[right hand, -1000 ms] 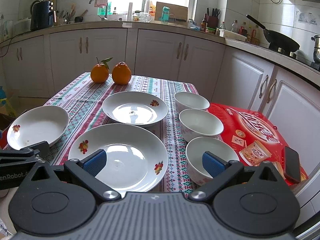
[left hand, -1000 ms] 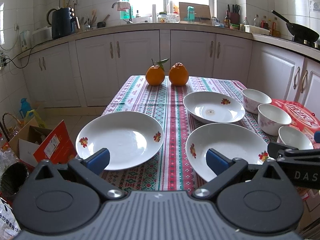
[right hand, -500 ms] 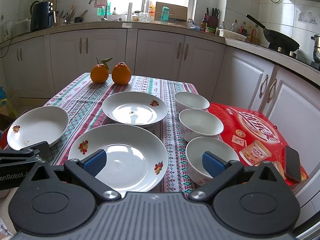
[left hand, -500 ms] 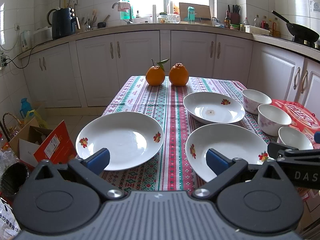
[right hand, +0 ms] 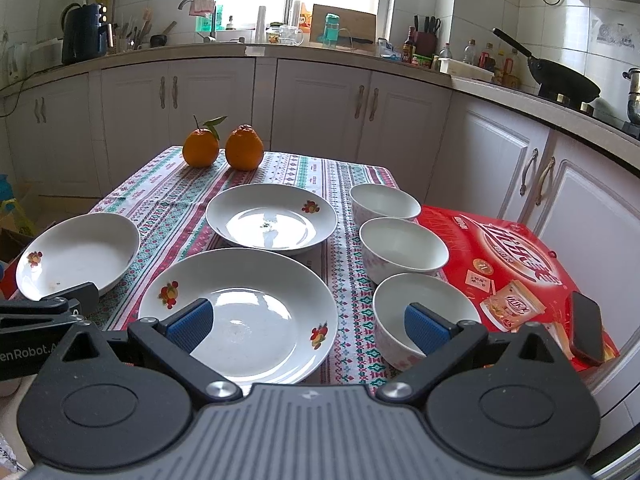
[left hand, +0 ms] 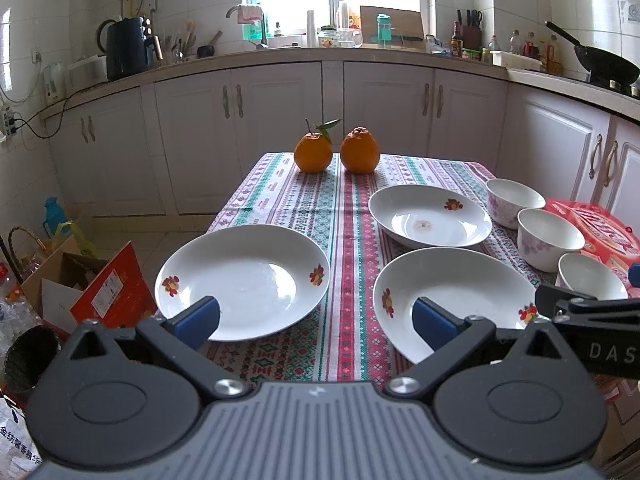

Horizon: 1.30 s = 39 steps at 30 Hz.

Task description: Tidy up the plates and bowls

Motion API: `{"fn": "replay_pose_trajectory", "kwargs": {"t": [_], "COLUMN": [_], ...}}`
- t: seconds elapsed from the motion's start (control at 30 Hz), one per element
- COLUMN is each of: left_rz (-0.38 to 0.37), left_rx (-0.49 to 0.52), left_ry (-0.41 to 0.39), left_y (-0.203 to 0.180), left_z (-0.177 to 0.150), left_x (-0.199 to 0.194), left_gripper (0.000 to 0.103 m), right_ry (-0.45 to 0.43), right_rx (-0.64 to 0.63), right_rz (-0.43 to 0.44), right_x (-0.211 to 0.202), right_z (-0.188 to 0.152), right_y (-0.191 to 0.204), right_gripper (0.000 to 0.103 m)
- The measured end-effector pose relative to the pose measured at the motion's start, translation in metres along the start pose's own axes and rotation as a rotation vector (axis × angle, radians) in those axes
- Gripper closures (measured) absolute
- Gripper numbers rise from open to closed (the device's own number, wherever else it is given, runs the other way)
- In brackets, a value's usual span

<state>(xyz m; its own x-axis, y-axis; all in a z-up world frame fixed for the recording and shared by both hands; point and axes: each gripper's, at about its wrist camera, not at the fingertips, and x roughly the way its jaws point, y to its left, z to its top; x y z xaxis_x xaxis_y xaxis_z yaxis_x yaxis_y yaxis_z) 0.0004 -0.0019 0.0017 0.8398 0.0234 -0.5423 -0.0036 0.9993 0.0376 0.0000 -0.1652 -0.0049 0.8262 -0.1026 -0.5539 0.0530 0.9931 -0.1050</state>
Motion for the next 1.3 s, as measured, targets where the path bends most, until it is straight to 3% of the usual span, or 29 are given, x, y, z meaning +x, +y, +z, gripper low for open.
{"fn": "replay_pose_trajectory", "kwargs": {"t": [0.5, 0.8, 0.97, 1.07, 1.13, 1.3], "left_rz": [0.023, -0.002, -0.034, -0.022, 0.008, 0.017], "left_rx": [0.027, 0.015, 0.02, 0.068, 0.109, 0.111], "left_ry": [-0.016, 0.007, -0.019, -0.09, -0.12, -0.072], "left_y": [-0.011, -0.005, 0.005, 0.014, 0.024, 0.064], "left_z": [0.004, 0.005, 0.003, -0.003, -0.008, -0.017], "left_x": [-0.002, 0.012, 0.018, 0.019, 0.022, 0.036], "left_gripper": [0.001, 0.001, 0.001, 0.001, 0.001, 0.001], "right_ry": [-0.014, 0.014, 0.003, -0.037, -0.062, -0.052], "right_rx": [0.028, 0.032, -0.013, -0.06, -0.098, -0.156], "right_rz": [0.035, 0.059, 0.09, 0.149, 0.238, 0.43], "right_x": [0.003, 0.016, 0.025, 0.033, 0.04, 0.06], "right_z": [0.001, 0.004, 0.013, 0.027, 0.039, 0.068], "right_y": [-0.01, -0.008, -0.004, -0.001, 0.003, 0.028], "right_gripper": [0.0, 0.0, 0.0, 0.0, 0.0, 0.0]}}
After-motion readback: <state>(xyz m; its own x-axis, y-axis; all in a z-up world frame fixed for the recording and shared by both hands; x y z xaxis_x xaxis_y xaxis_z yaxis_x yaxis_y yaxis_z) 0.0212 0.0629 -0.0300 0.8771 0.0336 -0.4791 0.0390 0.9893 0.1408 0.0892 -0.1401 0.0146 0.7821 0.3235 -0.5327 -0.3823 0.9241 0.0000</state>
